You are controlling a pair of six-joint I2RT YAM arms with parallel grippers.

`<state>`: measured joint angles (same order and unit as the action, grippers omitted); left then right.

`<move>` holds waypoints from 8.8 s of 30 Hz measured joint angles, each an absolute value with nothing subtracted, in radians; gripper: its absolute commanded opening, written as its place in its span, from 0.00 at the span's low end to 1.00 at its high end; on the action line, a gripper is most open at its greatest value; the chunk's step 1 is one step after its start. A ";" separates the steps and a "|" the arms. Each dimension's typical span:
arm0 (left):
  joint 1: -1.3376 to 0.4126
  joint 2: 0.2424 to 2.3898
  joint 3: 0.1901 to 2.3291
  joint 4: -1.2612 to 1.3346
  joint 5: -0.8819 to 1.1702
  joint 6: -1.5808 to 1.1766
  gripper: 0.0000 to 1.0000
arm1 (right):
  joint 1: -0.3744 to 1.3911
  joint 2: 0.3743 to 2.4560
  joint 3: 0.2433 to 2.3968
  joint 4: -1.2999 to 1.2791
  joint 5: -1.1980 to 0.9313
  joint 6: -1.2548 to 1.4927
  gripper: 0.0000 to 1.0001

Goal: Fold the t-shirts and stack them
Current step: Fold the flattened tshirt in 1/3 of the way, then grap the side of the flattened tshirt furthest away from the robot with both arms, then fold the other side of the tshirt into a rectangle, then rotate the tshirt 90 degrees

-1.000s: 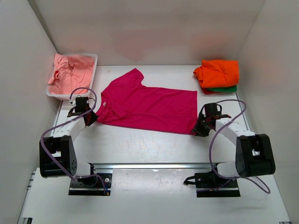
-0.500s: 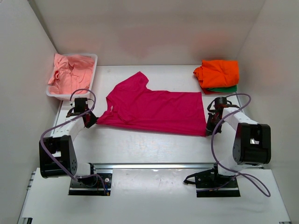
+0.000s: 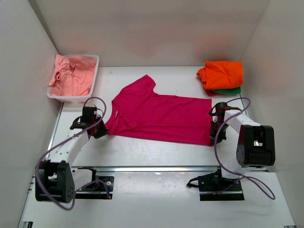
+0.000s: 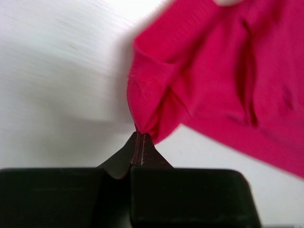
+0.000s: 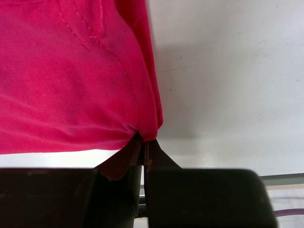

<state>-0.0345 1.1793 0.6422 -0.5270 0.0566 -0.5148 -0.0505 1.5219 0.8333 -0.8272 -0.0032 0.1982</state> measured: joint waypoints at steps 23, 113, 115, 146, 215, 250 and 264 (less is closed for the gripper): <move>-0.172 0.702 0.472 -0.823 0.066 -0.679 0.00 | -0.126 1.504 0.834 -0.834 0.010 0.198 0.00; -0.287 2.698 2.490 -0.672 -0.011 -0.337 0.00 | -0.050 1.883 1.251 -0.255 0.073 0.461 0.58; -0.287 2.698 2.490 -0.673 -0.009 -0.337 0.00 | -0.038 1.923 1.292 -0.257 0.097 0.468 0.59; -0.211 2.084 1.773 -0.601 0.109 -0.318 0.00 | -0.010 1.972 1.331 -0.247 0.065 0.409 0.00; -0.326 0.832 0.612 -0.741 0.181 -0.566 0.44 | -0.168 1.414 0.774 -0.368 -0.075 0.346 0.60; -0.427 1.851 1.154 -0.461 0.100 -0.594 0.47 | 0.179 1.451 0.723 -0.315 -0.063 0.382 0.53; -0.368 2.808 2.701 -0.771 0.093 -0.527 0.45 | 0.598 1.223 0.500 -0.210 -0.123 0.803 0.51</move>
<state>-0.3676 2.8079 2.7014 -0.7708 0.0929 -0.5274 0.5983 1.2232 0.4995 -0.2096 -0.1234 0.8028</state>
